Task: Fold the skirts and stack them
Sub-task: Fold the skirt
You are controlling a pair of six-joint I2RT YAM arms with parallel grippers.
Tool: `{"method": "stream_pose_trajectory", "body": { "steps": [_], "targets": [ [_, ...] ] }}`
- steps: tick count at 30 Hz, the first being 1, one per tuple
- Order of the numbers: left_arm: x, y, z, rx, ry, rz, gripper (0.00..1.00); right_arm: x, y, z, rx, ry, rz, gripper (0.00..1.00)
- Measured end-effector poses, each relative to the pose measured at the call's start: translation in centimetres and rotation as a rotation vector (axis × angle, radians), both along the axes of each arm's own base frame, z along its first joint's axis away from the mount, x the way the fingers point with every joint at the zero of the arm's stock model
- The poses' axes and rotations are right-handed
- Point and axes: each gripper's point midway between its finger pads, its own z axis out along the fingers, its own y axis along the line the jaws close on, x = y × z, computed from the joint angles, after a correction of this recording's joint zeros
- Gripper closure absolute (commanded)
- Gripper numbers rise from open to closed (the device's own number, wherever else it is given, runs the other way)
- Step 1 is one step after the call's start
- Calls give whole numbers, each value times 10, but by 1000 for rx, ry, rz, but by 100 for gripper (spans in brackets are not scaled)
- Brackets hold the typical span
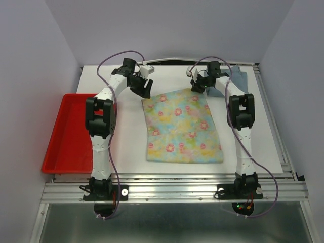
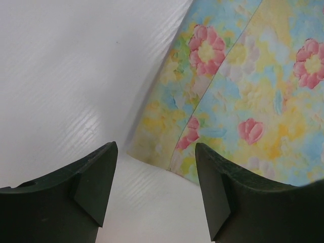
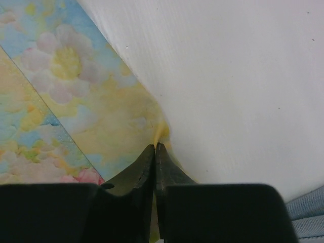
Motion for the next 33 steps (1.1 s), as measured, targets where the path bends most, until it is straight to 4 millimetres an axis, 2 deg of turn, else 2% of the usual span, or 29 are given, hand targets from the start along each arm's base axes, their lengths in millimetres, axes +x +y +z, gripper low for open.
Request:
{"method": "stream_pose_trajectory", "body": {
  "steps": [6, 10, 11, 14, 16, 22, 25, 29, 33],
  "targets": [
    [12, 1, -13, 25, 9, -36, 19, -1, 1, 1, 4, 4, 5, 99],
    [31, -1, -17, 37, -16, -57, 26, -1, 2, 1, 10, 6, 6, 99],
    [36, -2, -19, 40, -23, -61, 31, -1, 2, 1, 12, 6, 6, 99],
    [42, -3, -29, 45, -23, -73, 38, -1, 3, 1, 16, 11, 4, 99],
    [39, -3, -36, 47, -4, -87, 38, -1, 3, 1, 17, 12, 3, 99],
    [26, -9, -46, 8, 38, -137, 30, -2, 3, 1, 18, 14, 1, 99],
    [14, -12, -53, -37, 70, -154, 30, -2, 3, 1, 18, 14, 0, 99],
    [10, -12, -44, -78, 62, -134, 33, -2, 3, 1, 17, 14, 1, 99],
    [13, -13, -30, -100, 33, -133, 34, -1, 2, 1, 16, 13, -1, 99]
  ]
}}
